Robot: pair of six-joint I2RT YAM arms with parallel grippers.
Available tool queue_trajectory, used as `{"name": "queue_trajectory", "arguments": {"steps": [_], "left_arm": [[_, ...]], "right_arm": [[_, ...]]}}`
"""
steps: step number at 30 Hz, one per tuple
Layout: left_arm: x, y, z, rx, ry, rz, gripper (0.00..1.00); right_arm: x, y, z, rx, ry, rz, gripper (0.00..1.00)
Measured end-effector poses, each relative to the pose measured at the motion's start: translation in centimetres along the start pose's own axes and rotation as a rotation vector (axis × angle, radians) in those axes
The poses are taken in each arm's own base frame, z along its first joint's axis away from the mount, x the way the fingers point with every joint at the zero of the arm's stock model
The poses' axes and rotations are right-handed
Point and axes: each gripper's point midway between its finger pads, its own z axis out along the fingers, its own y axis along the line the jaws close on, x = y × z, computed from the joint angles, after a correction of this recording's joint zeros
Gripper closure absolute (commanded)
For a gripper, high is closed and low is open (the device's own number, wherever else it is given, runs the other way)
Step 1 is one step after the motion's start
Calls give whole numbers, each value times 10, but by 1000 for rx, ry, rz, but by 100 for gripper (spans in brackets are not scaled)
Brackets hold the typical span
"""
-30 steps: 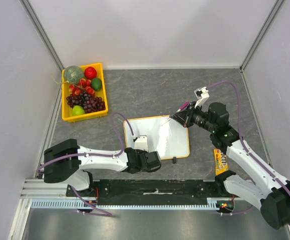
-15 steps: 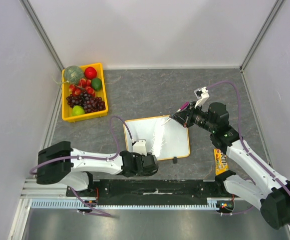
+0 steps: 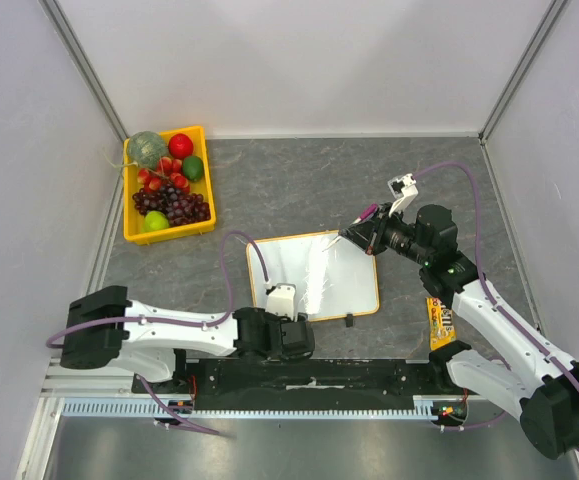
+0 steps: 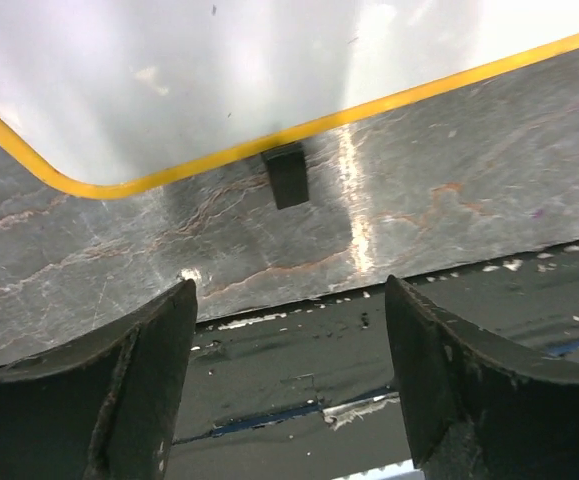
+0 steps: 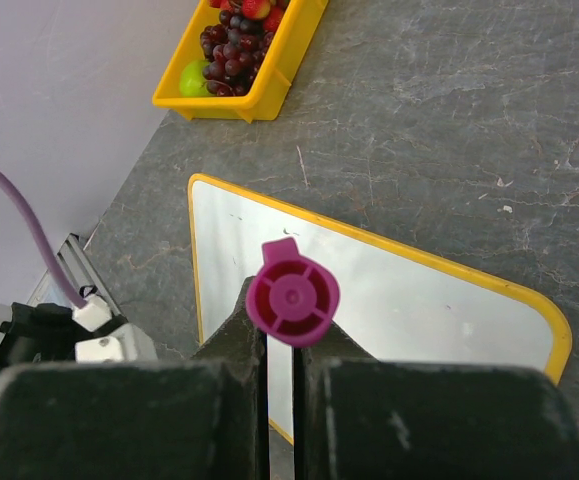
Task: Write a sentence on the whiteboard
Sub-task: Move the whiteboard to the center of the board, then hold the whiteboard at the center of the board.
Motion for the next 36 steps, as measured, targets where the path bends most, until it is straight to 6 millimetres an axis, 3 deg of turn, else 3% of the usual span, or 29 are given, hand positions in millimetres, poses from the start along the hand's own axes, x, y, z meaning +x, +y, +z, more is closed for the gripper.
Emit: {"name": "queue_trajectory", "arguments": {"steps": [6,13,20,25,33,36], "left_arm": [[-32,-9,-33,117,-99,-2,5],[-69,-7,-72,241,-224,2,3],[-110,12,-66,213,-258,33,3],[-142,15,-58,258,-257,36,3],[-206,-16,-75,450,-324,42,2],[-230,-15,-85,500,-363,32,2]], "right_arm": [[1,1,-2,1,2,1,100],[2,0,-2,3,6,3,100],[2,1,-4,3,7,3,100],[2,1,-4,4,9,4,100],[1,3,-7,3,6,6,100],[1,3,-7,2,5,5,100]]}}
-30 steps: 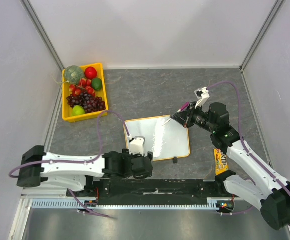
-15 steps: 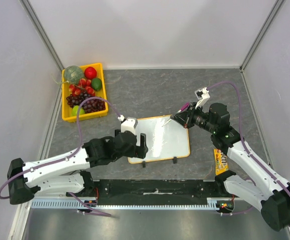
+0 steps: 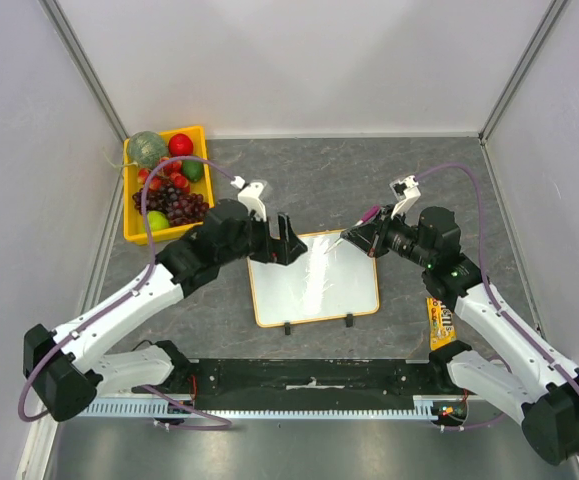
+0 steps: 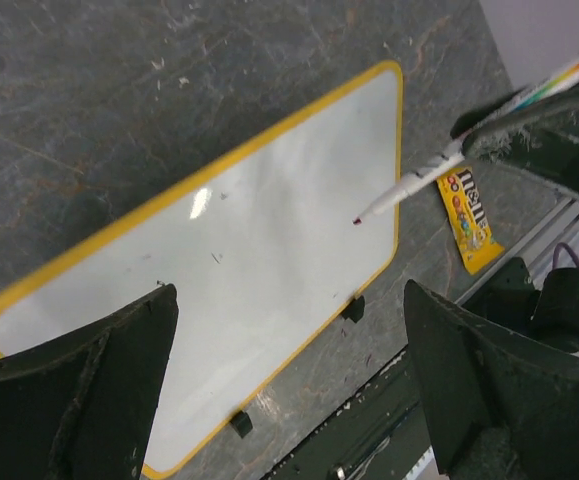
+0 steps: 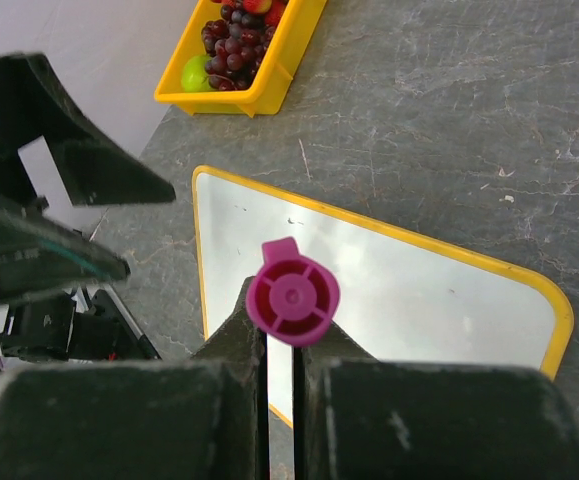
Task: Write a sentence on the whiteboard
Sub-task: Hold the whiteboard at the center of the board.
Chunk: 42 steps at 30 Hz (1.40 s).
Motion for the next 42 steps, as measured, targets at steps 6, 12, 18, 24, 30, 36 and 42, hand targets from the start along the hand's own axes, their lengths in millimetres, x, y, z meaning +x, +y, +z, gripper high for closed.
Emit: {"name": "queue_trajectory", "arguments": {"steps": [6,12,18,24,30,36,42], "left_arm": [[-33,35,-7,-7,-44,-43,1],[-42,83,-30,-84,-103,-122,0],[-5,127,-42,-157,-93,-215,0],[43,144,-43,-150,-35,-310,0],[44,131,-44,-47,-77,-291,0],[41,116,-42,51,-83,-280,1],[58,117,-27,92,30,-341,2]], "right_arm": [[0,1,-1,0,-1,0,100],[0,0,-1,1,2,1,100],[1,0,-1,3,6,2,100],[2,-1,-1,5,7,3,100],[2,-1,-1,6,7,1,100],[2,-1,-1,5,7,1,100],[2,-1,-2,5,7,0,100]]}}
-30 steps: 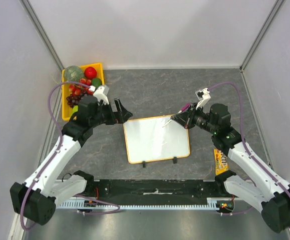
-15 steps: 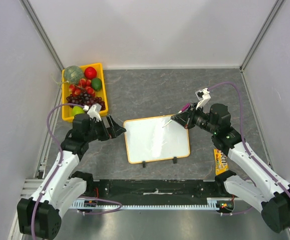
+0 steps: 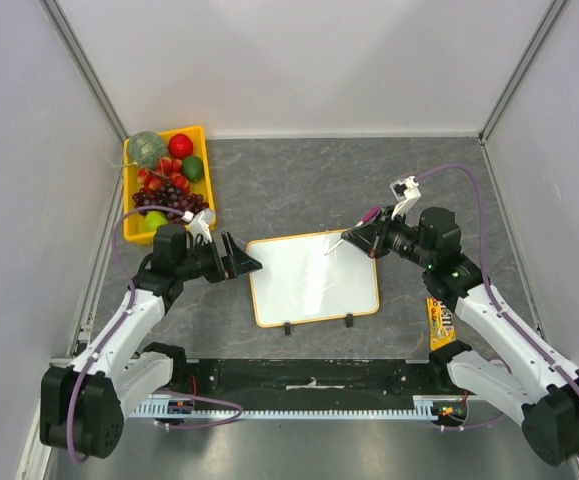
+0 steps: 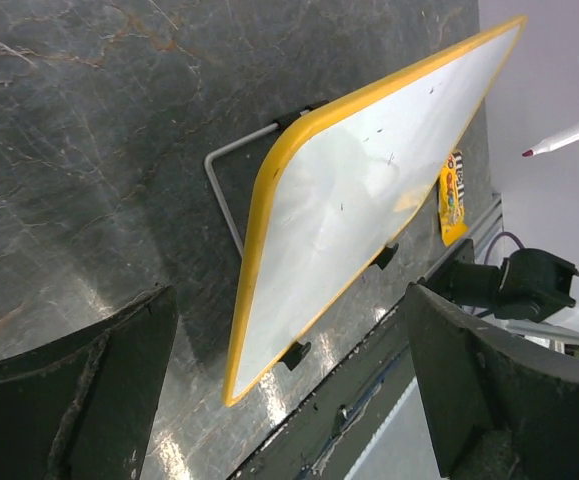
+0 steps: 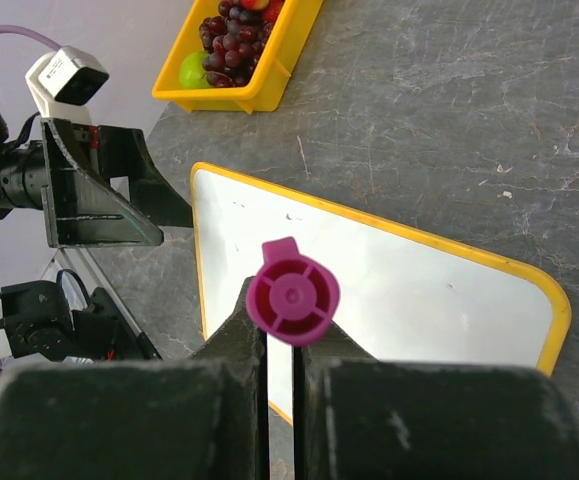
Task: Write a sentence on the whiteboard
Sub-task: Hold the whiteboard at the center of the board.
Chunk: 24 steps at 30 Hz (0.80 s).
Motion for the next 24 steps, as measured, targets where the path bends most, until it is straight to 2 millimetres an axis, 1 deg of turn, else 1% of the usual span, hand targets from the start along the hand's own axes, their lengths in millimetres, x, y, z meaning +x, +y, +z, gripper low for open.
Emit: {"name": "queue_trajectory", "arguments": {"steps": [4,10,12,14,20,24], "left_arm": [[-2,-6,3,22,41,-17,2],[-38,-33,-1,57,24,53,3],[-47,-39,-2,69,13,85,3],[-46,-37,-2,66,19,89,4],[-31,-25,-4,51,64,69,3],[-28,-27,-5,67,76,73,4]], "right_arm": [[-1,2,-2,-3,-6,-3,100],[-8,9,-8,-19,-34,-23,100],[-9,10,-9,-22,-39,-27,100],[-10,10,-10,-22,-40,-29,100],[-11,8,-10,-10,-48,-32,100],[-12,7,-10,-5,-51,-41,100]]}}
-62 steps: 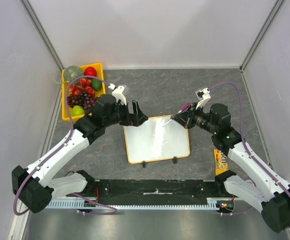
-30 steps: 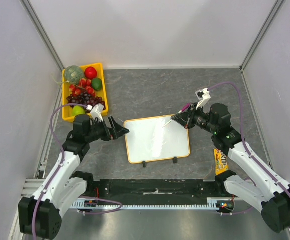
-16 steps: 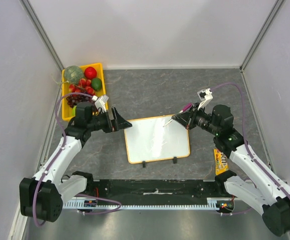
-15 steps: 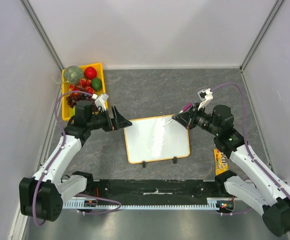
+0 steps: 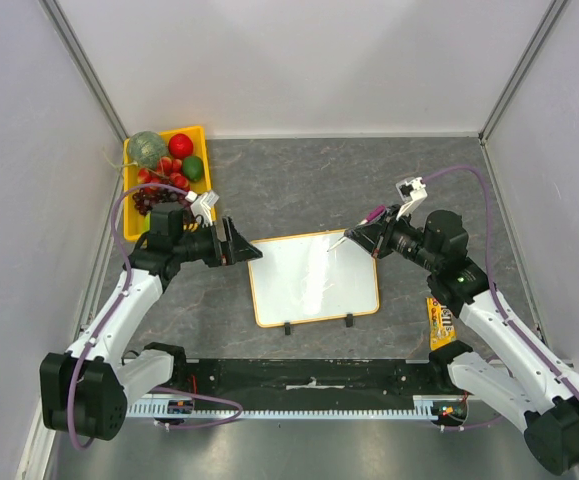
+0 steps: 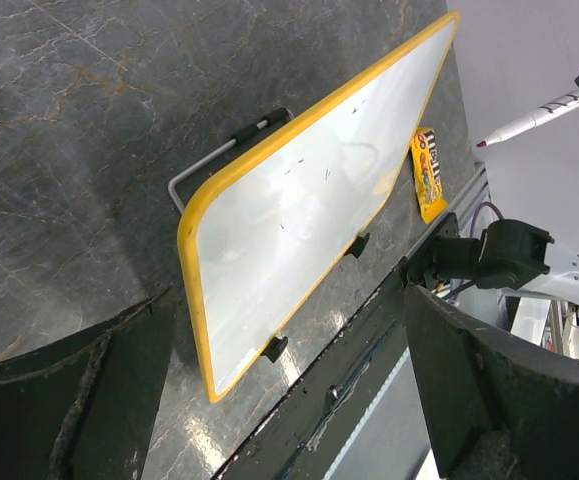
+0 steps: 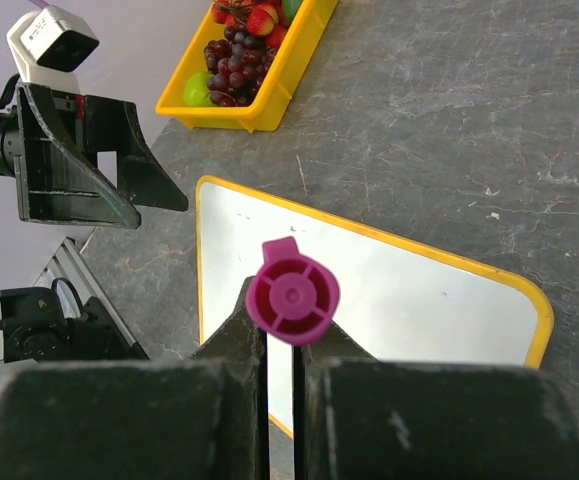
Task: Write a sentence on the whiteboard
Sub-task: Hold the whiteboard at the center of the board.
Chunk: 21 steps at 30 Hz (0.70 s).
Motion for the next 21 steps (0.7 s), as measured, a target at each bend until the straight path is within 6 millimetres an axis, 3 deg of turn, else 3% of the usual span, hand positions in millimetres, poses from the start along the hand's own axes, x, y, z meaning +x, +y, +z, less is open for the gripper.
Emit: {"name": "queue_trajectory", "arguments": {"steps": [21], "left_arm": [[-1,2,-1,15,5,-18,5]], "right_arm": [[-2,2,2,-21,-6,-37,100]]}}
